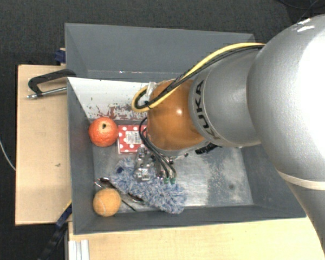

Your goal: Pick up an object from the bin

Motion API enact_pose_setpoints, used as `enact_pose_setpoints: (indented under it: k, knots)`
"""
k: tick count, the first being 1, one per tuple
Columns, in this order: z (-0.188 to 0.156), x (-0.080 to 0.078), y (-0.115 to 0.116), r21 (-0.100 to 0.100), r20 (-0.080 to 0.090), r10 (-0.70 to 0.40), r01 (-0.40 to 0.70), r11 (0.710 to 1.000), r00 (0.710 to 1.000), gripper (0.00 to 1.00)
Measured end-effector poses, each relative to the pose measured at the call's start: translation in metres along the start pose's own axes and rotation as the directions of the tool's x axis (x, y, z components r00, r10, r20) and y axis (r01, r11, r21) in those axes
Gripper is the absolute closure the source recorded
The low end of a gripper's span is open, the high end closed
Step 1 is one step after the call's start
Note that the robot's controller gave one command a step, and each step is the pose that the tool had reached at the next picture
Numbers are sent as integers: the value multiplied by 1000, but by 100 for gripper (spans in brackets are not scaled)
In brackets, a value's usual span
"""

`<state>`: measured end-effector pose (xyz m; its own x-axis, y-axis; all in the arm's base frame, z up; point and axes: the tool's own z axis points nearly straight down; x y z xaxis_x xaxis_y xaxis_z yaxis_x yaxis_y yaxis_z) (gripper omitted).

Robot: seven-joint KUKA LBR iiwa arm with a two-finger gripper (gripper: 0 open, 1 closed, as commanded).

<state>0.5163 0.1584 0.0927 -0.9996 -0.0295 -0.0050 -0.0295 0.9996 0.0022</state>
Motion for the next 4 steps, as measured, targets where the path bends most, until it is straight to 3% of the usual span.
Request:
enact_pose_setpoints:
  k: [2,3,4]
  knots:
    - [-2,1,0,0,-1,0,0,1000,1000,100]
    - [-29,-2,5,0,0,-122,122,992,992,100]
    - [-92,-9,4,2,-8,-45,45,999,999,100]
